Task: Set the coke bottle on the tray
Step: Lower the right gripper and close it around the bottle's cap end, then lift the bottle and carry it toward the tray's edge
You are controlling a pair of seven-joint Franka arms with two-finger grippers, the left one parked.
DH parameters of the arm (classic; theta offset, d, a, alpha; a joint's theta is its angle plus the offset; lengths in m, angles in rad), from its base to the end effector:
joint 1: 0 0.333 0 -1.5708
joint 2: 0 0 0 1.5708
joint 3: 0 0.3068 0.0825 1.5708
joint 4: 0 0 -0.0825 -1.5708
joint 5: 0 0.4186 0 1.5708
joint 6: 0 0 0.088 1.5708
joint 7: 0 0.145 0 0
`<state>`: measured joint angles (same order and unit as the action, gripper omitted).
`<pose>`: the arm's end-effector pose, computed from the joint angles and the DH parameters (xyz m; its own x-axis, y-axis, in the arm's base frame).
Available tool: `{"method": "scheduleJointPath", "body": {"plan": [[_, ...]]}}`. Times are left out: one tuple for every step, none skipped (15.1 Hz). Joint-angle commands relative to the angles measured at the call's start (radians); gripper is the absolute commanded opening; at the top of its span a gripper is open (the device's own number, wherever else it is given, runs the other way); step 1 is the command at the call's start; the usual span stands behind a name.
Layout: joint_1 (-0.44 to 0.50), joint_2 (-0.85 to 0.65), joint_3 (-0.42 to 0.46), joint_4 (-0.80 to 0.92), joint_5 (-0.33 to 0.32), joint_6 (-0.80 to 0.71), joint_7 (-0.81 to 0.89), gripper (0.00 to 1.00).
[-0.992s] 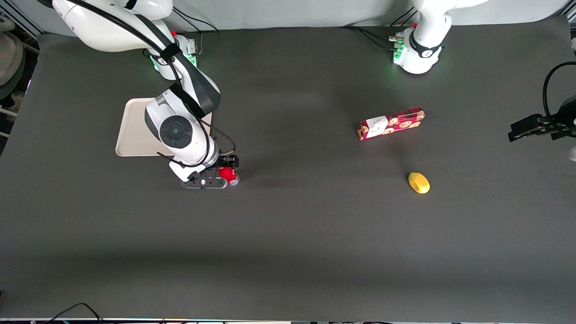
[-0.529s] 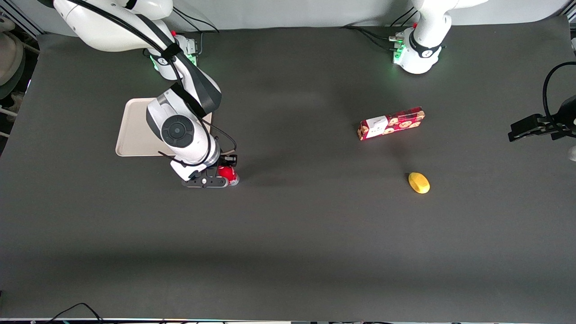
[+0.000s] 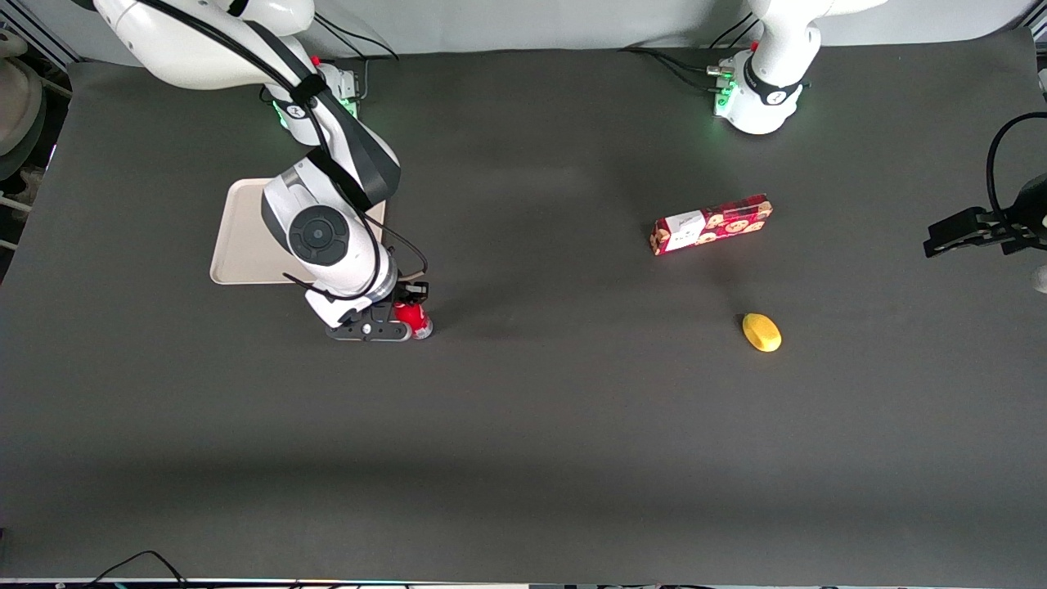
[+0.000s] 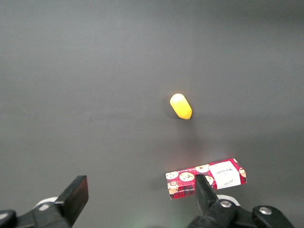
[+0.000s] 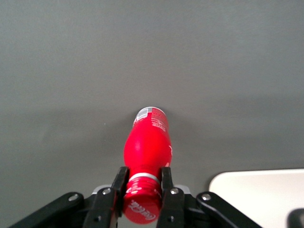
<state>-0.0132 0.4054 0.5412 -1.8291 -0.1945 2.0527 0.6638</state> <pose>0.5685 0.3008 0.2642 0.9912 -0.0603 -0.1176 -0.0565 -0.9978 0.0357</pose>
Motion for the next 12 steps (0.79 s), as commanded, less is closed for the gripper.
{"method": "scheduleJointPath", "body": {"plan": [[-0.004,-0.118,0.029,0.103,0.039,-0.205,0.028,0.00],[-0.004,-0.152,0.029,0.135,0.088,-0.254,0.014,0.00],[-0.005,-0.187,0.029,0.161,0.116,-0.291,0.010,0.00],[-0.005,-0.218,0.029,0.184,0.127,-0.328,-0.006,0.00],[-0.005,-0.241,0.029,0.212,0.144,-0.374,-0.021,0.00],[-0.007,-0.261,0.026,0.244,0.170,-0.429,-0.041,0.00],[-0.008,-0.281,0.020,0.276,0.185,-0.487,-0.061,0.00],[-0.010,-0.299,0.013,0.296,0.187,-0.540,-0.076,0.00],[-0.014,-0.327,0.000,0.304,0.190,-0.580,-0.111,0.00],[-0.019,-0.365,-0.027,0.300,0.193,-0.609,-0.168,0.00],[-0.021,-0.400,-0.070,0.292,0.208,-0.640,-0.240,0.00],[-0.021,-0.436,-0.126,0.280,0.245,-0.666,-0.310,0.00]]}}
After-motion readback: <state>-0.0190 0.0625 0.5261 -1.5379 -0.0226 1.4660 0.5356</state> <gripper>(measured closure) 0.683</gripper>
